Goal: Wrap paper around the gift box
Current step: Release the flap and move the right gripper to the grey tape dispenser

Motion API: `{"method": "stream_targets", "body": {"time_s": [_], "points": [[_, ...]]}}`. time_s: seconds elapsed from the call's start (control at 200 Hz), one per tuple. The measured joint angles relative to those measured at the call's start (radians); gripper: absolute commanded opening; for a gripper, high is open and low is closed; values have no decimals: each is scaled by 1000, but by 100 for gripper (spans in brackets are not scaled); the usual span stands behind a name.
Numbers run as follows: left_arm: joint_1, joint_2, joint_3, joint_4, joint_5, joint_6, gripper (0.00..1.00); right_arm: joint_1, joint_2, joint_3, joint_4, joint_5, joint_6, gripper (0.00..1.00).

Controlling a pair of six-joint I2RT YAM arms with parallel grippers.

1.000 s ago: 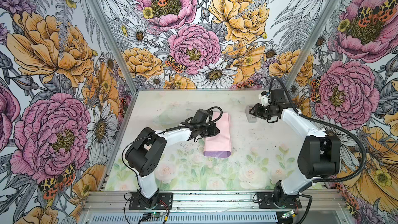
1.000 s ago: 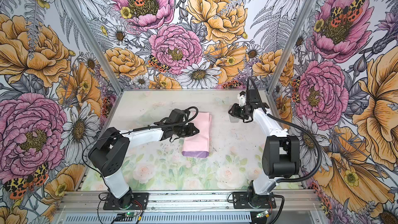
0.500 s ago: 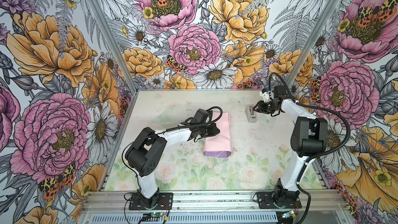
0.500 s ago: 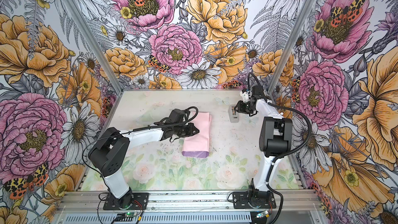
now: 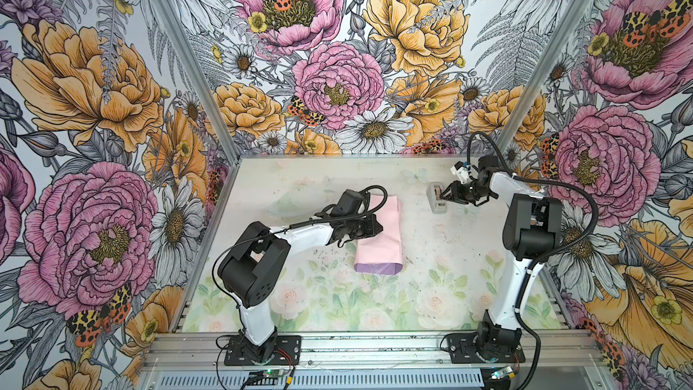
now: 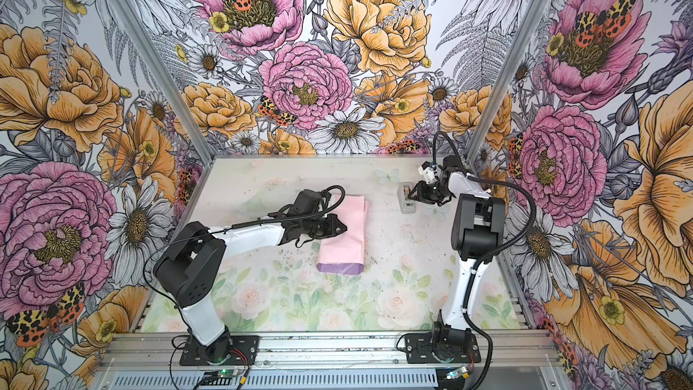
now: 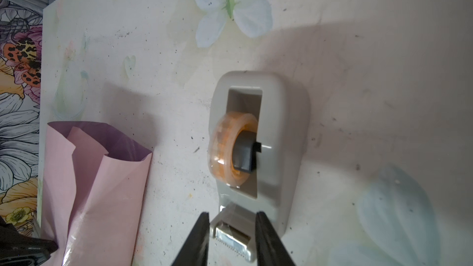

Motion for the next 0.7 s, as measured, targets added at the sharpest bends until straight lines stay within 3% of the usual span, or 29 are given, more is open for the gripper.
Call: {"method": "stream_targets", "body": {"time_s": [0.701], "points": [[0,0,0,0,1,0,13,-3,100,113,-137,-42,-81,27]]}}
